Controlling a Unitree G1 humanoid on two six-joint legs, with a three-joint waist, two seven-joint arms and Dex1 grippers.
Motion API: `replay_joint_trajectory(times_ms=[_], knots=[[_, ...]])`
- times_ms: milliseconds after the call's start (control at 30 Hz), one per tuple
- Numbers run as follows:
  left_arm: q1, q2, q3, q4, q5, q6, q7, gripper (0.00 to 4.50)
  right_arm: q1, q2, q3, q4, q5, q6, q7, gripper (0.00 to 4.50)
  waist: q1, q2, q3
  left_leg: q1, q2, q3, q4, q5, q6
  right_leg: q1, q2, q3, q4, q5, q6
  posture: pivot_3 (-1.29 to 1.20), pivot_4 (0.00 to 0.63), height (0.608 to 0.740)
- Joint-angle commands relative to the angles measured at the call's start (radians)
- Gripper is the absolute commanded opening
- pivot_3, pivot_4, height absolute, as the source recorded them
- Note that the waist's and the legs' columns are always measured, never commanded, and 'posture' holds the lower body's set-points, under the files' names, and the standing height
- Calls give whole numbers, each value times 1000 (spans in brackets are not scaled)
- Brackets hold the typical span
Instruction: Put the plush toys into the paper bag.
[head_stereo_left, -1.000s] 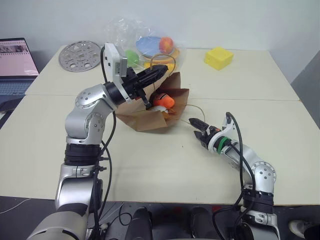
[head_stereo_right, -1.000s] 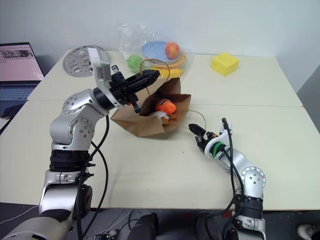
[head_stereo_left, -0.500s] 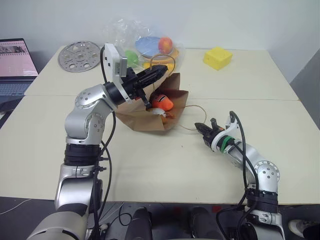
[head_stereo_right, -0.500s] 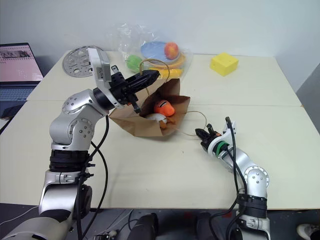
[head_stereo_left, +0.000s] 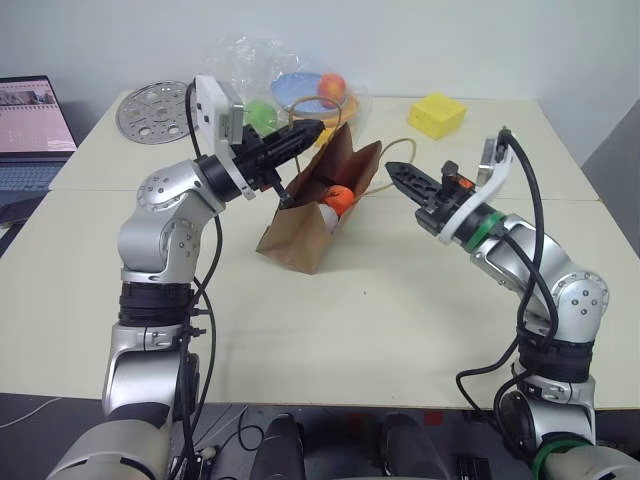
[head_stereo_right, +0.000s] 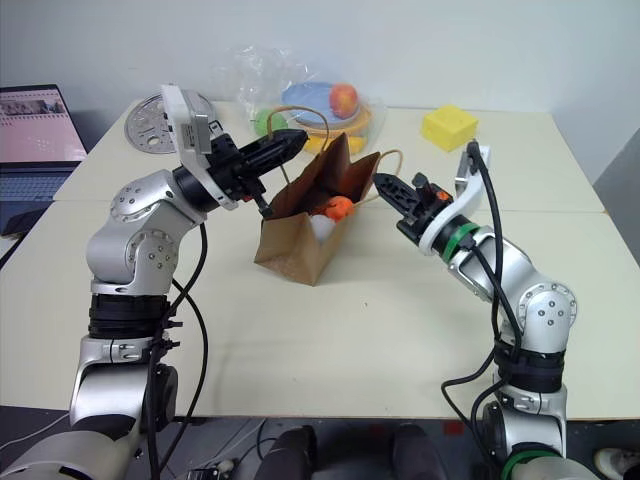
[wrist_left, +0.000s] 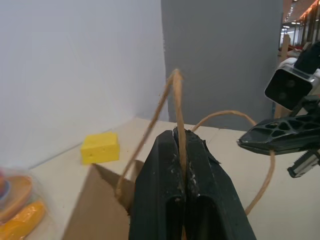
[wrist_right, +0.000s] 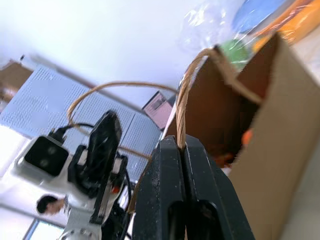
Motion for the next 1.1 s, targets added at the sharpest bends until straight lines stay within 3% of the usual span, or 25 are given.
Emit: replay_joint_trajectory(times_ms=[33,333,467,733,900,967,1100], knots=[[-22,-12,30,-15,-12,-10,34,0,-47,-11,28,-48,45,-28,0,16,0,0,0,0,0,0,0,0,0,0,0,0,0,0,0,0,150,740],[-9,-13,35,-48,-40,26,51,0,-165,22,104,-37,10,-73,8,16,-1,0,0,0,0,0,0,0,0,-1,0,0,1,0,0,0,150,740],[55,13,4,-111,-102,155,5,0,-145,12,160,-13,-117,-49,77,16,-1,0,0,0,0,0,0,0,0,0,0,0,0,0,0,0,150,740],[111,6,6,-158,-109,214,41,0,-102,52,245,47,-403,-67,158,16,0,0,0,0,0,0,0,0,0,-1,0,0,1,0,0,0,150,740],[141,5,12,-203,-134,249,55,0,-80,41,232,15,-448,-22,192,16,1,0,0,0,0,0,0,0,0,-1,0,0,1,0,0,0,150,740],[148,15,18,-223,-168,283,43,430,-69,25,209,-5,-432,-3,203,189,1,0,0,0,0,0,0,0,0,-1,0,0,1,0,0,0,150,740],[152,41,20,-251,-201,328,25,1536,-61,-5,163,-39,-373,35,223,1309,1,0,0,0,0,0,0,0,0,-1,0,0,0,0,0,0,150,740]])
